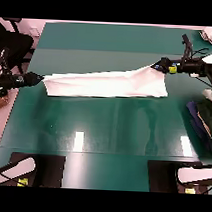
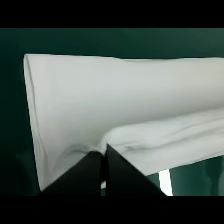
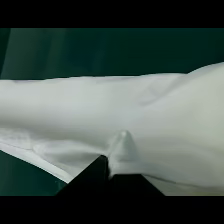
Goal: Fold the shirts.
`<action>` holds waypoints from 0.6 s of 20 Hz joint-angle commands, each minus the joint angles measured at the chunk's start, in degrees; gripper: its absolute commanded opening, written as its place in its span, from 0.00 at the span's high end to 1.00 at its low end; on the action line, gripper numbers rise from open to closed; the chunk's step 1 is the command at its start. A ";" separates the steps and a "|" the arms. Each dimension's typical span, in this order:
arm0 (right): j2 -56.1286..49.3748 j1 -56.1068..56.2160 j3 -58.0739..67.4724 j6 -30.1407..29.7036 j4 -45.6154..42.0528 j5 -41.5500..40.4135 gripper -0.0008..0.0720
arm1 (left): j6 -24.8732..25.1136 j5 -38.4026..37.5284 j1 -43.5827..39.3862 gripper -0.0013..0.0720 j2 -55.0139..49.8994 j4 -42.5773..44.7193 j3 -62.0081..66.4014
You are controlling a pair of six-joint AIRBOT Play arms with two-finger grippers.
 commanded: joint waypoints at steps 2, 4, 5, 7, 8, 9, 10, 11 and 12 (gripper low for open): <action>-4.63 0.02 2.89 0.00 0.04 0.76 0.95 | 2.62 1.70 -3.52 0.95 -4.17 -1.66 0.00; -4.98 0.02 2.73 0.00 -0.02 0.87 0.95 | 2.62 4.26 -6.23 0.95 -5.18 -1.51 0.00; -4.98 0.00 2.73 0.00 -0.02 0.85 0.95 | 2.62 5.75 -7.23 0.95 -5.22 -1.49 0.02; -4.98 0.00 2.73 0.00 0.00 1.11 0.95 | 2.60 7.69 -8.20 0.95 -5.22 -1.25 0.02; -4.96 0.02 2.73 0.00 0.02 1.62 0.95 | 2.56 7.54 -8.17 0.95 -5.20 -1.29 0.02; -4.94 0.02 2.75 0.00 0.04 2.73 0.95 | 2.34 6.71 -8.17 0.95 -5.20 -1.25 0.07; -4.90 0.02 2.75 0.00 0.04 4.13 0.95 | 2.14 4.66 -8.07 0.95 -5.11 -1.29 0.07; -4.57 0.02 2.73 0.00 -0.02 5.95 0.95 | 2.10 2.19 -8.07 0.95 -4.81 -1.09 0.09; -3.98 0.02 2.71 0.00 -0.02 7.30 0.96 | 1.68 -0.44 -8.07 0.95 -3.98 -0.39 0.07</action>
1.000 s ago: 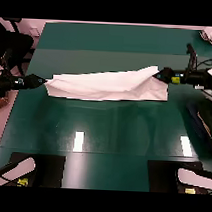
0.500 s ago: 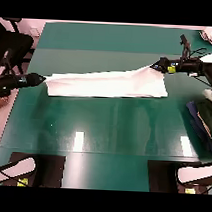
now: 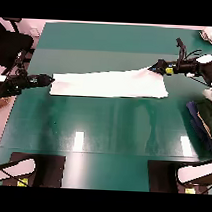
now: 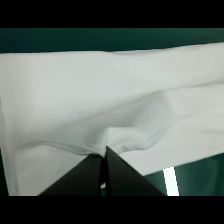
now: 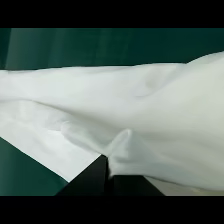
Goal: Fold the shirts.
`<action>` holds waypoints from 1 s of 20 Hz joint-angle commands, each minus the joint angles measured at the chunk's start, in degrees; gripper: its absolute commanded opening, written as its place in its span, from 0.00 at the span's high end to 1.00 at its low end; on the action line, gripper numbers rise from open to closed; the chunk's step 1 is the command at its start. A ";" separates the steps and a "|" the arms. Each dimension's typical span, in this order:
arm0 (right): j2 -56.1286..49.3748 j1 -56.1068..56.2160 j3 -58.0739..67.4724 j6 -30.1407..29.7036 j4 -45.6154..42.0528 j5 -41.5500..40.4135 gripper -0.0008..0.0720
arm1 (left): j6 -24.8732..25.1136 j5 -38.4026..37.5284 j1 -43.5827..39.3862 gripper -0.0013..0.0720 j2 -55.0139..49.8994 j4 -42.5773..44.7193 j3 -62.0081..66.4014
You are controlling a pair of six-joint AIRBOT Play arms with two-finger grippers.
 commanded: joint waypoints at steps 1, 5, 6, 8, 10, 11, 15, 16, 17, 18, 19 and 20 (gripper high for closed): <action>1.66 0.02 0.04 0.02 -0.13 4.66 0.96 | -1.92 -6.12 -0.37 0.96 1.95 1.99 0.04; 6.45 0.22 -0.26 2.16 -4.74 7.89 0.96 | -5.77 -6.82 -0.37 0.96 11.39 10.10 0.02; 7.87 0.15 -1.46 2.29 -4.59 8.02 0.96 | -7.21 -7.30 -0.37 0.96 13.68 12.79 0.02; 10.71 0.13 -5.07 3.06 -4.70 7.85 0.96 | -9.46 -10.10 -0.37 0.96 16.31 17.64 -0.02; 13.79 0.13 -9.97 3.10 -4.70 6.88 0.96 | -11.28 -13.75 -0.37 0.96 16.68 21.27 -0.04; 15.28 0.15 -12.50 3.08 -4.57 6.14 0.96 | -11.80 -14.69 -0.37 0.96 16.68 21.79 -0.33; 19.87 0.13 -18.95 2.54 -4.59 0.70 0.96 | -12.61 -13.51 -0.37 0.96 16.65 21.79 -0.98; 19.91 0.13 -19.08 2.29 -4.59 0.33 0.95 | -13.42 -12.57 -0.37 0.96 16.65 21.88 -0.98; 19.89 0.13 -19.08 1.62 -4.57 -0.13 0.95 | -13.42 -11.72 -0.37 0.96 16.61 22.01 -0.98; 19.74 0.13 -19.06 1.31 -4.48 -1.16 0.95 | -13.44 -10.67 -0.37 0.95 16.61 22.14 -1.20; 19.45 0.15 -19.06 1.29 -4.39 -2.69 0.95 | -13.44 -9.51 -0.37 0.95 16.57 22.23 -1.66; 18.88 0.13 -19.06 1.29 -4.00 -3.80 0.95 | -13.46 -8.26 -0.37 0.95 16.24 22.23 -2.34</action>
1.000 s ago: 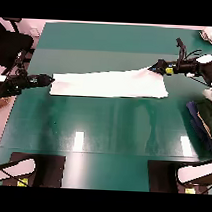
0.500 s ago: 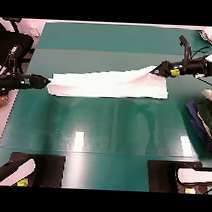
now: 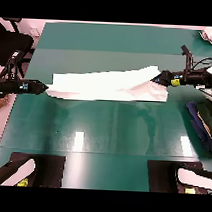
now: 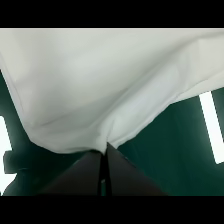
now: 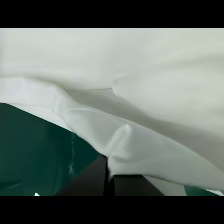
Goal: Fold the shirts.
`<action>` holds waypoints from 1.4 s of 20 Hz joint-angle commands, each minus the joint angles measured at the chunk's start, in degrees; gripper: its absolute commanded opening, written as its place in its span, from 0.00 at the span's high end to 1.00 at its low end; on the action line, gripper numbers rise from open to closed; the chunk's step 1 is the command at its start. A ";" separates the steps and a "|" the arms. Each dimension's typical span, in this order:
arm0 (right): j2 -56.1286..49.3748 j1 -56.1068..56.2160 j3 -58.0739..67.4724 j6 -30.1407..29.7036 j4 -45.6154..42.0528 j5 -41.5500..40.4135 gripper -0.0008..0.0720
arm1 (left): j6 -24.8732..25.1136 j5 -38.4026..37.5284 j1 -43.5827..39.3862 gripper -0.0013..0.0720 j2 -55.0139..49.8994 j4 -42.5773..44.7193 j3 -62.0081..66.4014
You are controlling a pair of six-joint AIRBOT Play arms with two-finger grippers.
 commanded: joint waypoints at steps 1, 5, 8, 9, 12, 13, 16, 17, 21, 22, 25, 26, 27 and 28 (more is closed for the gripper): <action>-0.66 0.00 -0.87 -0.55 0.37 -4.37 0.95 | -0.63 4.00 -0.02 0.95 -0.50 0.70 -1.79; -3.48 0.00 -0.72 -1.88 0.48 -6.25 0.95 | -0.59 8.39 -0.02 0.95 -1.66 0.48 -5.86; -6.36 0.00 2.16 -1.88 0.39 -5.90 0.95 | -0.39 13.25 -0.04 0.95 -2.36 0.00 -7.34; -7.34 0.00 3.50 -1.88 0.37 -5.68 0.95 | -0.37 14.49 -0.04 0.95 -2.60 -0.02 -7.32; -10.99 0.00 8.50 -1.81 0.37 -3.78 0.95 | -0.28 18.67 -0.20 0.95 -3.93 -0.31 -7.32; -11.98 0.00 9.75 -1.79 0.35 -3.28 0.95 | 0.37 19.47 -0.20 0.95 -4.48 -0.85 -7.34; -14.10 -0.04 11.19 -1.75 0.28 -3.06 0.95 | 6.64 20.94 -0.20 0.95 -6.73 -6.54 -7.32; -14.62 -0.11 11.19 -1.73 0.35 -2.78 0.95 | 8.74 21.03 -0.20 0.95 -7.56 -8.22 -7.32; -16.90 -0.11 11.19 -1.75 0.28 -1.60 0.95 | 9.20 21.66 -0.20 0.95 -9.88 -10.80 -7.32; -17.27 -0.11 11.19 -1.75 0.31 -1.60 0.95 | 9.84 22.16 -0.20 0.95 -10.21 -12.00 -7.32; -17.44 -0.11 11.19 -1.79 -0.09 -2.01 0.95 | 12.09 25.33 -0.20 0.95 -10.27 -15.98 -7.32; -17.44 -0.11 11.19 -1.79 -0.15 -2.10 0.95 | 13.05 26.18 -0.20 0.95 -10.27 -17.62 -7.32; -17.44 -0.13 11.19 -1.81 -0.20 -2.08 0.95 | 13.81 26.56 -0.20 0.95 -10.27 -18.88 -7.32; -17.44 -0.13 11.19 -1.81 -0.22 -2.05 0.95 | 14.80 26.34 -0.20 0.95 -10.27 -19.78 -7.32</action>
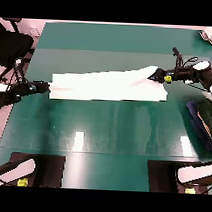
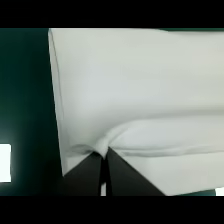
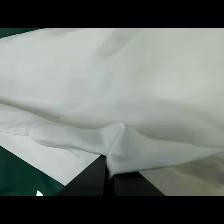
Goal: Fold the shirts.
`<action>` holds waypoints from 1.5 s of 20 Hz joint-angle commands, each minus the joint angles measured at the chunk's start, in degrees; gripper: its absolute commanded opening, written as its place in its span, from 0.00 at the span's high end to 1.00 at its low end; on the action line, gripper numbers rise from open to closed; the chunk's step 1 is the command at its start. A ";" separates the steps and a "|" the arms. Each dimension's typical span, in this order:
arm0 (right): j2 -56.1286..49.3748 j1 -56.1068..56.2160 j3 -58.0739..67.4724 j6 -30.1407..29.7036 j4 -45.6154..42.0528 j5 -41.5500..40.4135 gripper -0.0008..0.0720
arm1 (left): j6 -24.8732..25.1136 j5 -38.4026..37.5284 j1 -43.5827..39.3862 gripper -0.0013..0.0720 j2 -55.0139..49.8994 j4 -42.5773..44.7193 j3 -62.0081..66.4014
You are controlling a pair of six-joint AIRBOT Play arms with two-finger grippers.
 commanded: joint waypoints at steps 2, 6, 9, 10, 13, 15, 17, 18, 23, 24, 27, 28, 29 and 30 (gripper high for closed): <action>-0.20 -0.02 0.07 -0.02 -0.13 -0.11 0.95 | 4.26 0.26 0.02 0.95 -0.20 -4.33 -0.02; -0.20 -0.02 0.07 -0.02 -0.11 -0.13 0.95 | 5.70 0.26 0.02 0.59 -0.20 -4.37 -0.02; -0.20 -0.02 0.07 -0.02 -0.11 -0.31 0.95 | 5.70 0.37 0.02 0.53 -0.20 -4.35 -0.02; -0.20 -0.02 0.07 -0.04 -0.11 -0.57 0.95 | 5.70 0.66 0.02 0.53 -0.20 -4.35 -0.02; -0.20 -0.02 0.07 -0.02 -0.07 -1.64 0.95 | 5.66 3.02 0.02 0.53 -0.20 -4.37 -0.02; -0.20 -0.02 0.07 0.00 -0.07 -1.90 0.95 | 5.66 3.26 0.02 0.53 -0.20 -4.37 0.00; -0.20 -0.02 0.07 -0.02 -0.13 -2.54 0.95 | 5.64 2.03 0.02 0.53 -0.20 -4.35 0.04; -0.20 -0.02 0.07 -0.02 -0.11 -3.13 0.95 | 5.62 0.87 0.02 0.53 -0.20 -4.35 0.04; -0.17 -0.04 0.07 0.00 -0.20 -3.26 0.42 | 5.40 -7.63 0.02 0.53 -0.17 -2.49 0.04; -0.11 -0.07 0.07 0.00 -0.24 -3.02 0.42 | 4.76 -8.85 0.02 0.53 -0.17 -1.53 0.04; -0.04 -1.11 0.07 0.04 -0.24 -2.89 0.42 | 2.16 -10.84 0.02 0.53 -0.17 3.74 0.11; 0.02 -1.90 0.07 0.22 -0.26 -2.64 0.42 | 1.64 -11.39 0.02 0.53 -0.17 5.44 0.20; 0.22 -2.91 0.07 0.28 -0.28 -2.27 0.42 | 1.53 -11.96 0.02 0.53 -0.17 6.47 0.22; 0.70 -4.13 0.07 0.26 -0.31 -1.81 0.42 | 1.01 -12.33 0.02 0.53 -0.17 7.76 0.22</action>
